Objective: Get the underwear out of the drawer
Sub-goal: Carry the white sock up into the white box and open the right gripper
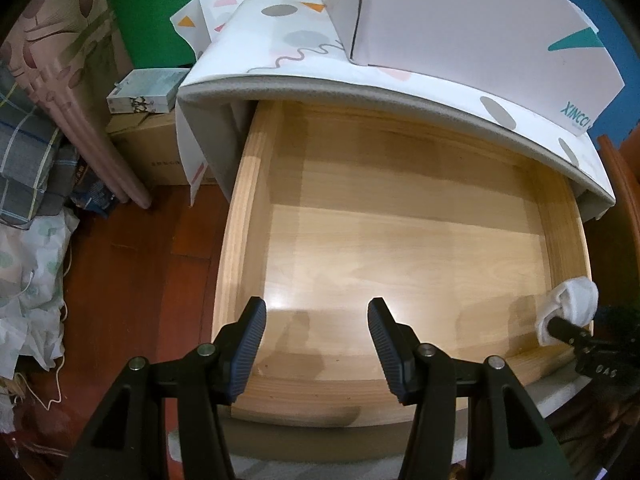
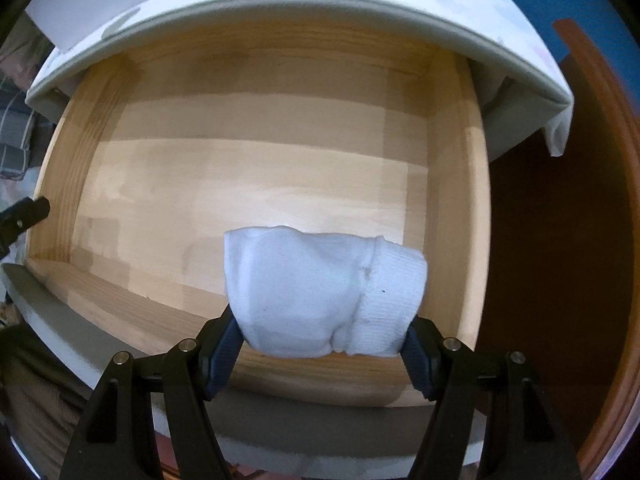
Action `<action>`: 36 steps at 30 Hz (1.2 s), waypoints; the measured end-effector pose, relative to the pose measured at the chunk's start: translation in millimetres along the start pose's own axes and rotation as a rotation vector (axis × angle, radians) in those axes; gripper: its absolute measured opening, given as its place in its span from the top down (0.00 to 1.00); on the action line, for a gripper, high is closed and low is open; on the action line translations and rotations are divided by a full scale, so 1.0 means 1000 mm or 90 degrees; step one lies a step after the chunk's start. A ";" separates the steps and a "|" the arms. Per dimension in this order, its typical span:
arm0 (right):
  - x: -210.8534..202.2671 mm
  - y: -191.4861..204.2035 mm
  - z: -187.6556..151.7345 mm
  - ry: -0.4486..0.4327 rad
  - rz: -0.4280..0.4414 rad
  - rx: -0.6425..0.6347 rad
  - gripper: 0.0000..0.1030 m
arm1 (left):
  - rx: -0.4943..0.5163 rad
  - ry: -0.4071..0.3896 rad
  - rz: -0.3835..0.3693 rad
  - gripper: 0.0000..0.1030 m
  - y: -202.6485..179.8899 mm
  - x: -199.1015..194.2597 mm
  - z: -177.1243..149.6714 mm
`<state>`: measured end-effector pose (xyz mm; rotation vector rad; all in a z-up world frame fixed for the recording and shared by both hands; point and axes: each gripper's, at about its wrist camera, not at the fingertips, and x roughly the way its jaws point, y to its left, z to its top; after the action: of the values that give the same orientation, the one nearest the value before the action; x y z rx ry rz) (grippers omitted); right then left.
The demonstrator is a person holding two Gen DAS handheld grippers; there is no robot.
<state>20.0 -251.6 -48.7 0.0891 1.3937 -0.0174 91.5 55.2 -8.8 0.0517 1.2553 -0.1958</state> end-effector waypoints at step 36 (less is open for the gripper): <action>-0.143 0.007 0.049 -0.144 0.023 -0.011 0.36 | 0.001 -0.019 0.006 0.47 0.000 -0.007 -0.003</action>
<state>43.4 -253.7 100.6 0.0942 1.1659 0.0142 86.3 57.0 -3.0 0.0557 1.2257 -0.1883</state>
